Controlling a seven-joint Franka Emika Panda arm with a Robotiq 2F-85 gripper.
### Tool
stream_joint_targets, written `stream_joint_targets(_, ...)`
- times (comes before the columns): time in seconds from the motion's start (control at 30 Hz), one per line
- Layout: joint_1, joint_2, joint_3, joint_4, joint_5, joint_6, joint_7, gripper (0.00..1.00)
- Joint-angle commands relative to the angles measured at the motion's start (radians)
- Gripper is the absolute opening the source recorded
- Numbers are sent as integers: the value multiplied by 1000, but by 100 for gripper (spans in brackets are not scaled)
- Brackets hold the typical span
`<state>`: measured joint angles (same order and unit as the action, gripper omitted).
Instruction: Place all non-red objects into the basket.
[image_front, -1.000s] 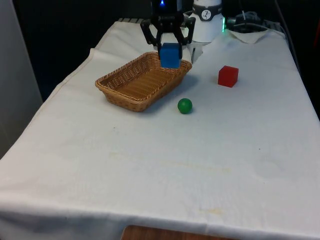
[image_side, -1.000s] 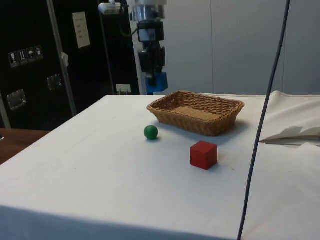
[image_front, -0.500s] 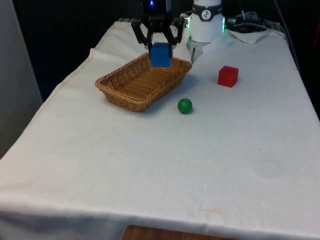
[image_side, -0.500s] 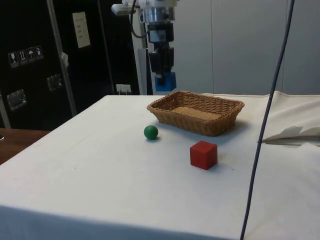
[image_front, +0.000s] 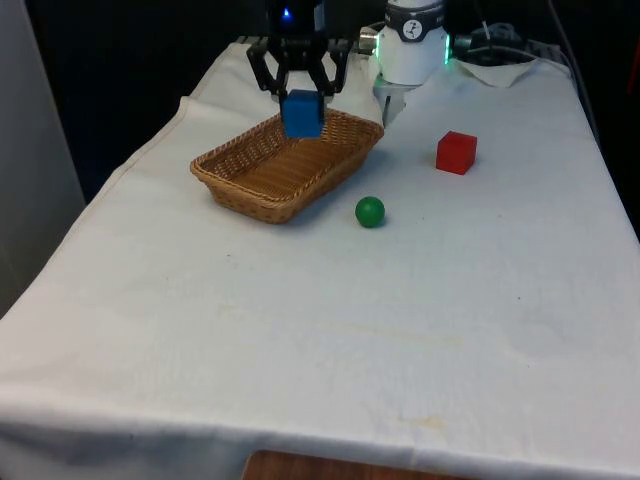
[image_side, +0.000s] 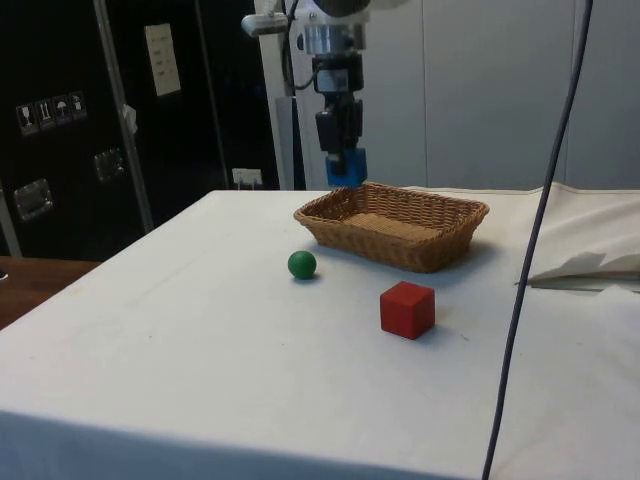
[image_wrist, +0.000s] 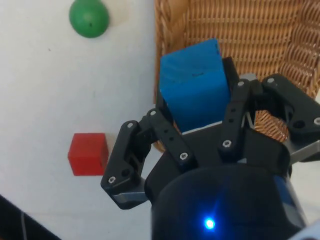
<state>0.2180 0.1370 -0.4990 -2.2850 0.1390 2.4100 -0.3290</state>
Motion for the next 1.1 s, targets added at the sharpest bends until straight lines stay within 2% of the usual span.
stream_joint_targets(0.0,0,6,-5,-6,-16,22,5,0)
stream_joint_targets(0.03,-1,11,-10,-11,-20,33,4,0)
stream_joint_targets(0.07,0,7,-6,-6,-8,16,0,0)
stream_joint_targets(0.1,-1,13,-12,-13,-21,38,4,0)
stream_joint_targets(0.33,0,39,-27,-25,-33,82,4,0)
stream_joint_targets(0.37,-1,36,-23,-23,-22,68,-2,0)
stream_joint_targets(0.43,0,45,-29,-26,-33,90,3,0)
stream_joint_targets(0.7,-1,61,-35,-26,-27,103,0,0)
stream_joint_targets(0.93,-9,78,-39,-23,-14,109,-10,0)
stream_joint_targets(0.97,-5,76,-42,-22,-23,100,-2,0)
stream_joint_targets(1.07,-13,95,-40,-22,-4,120,-17,0)
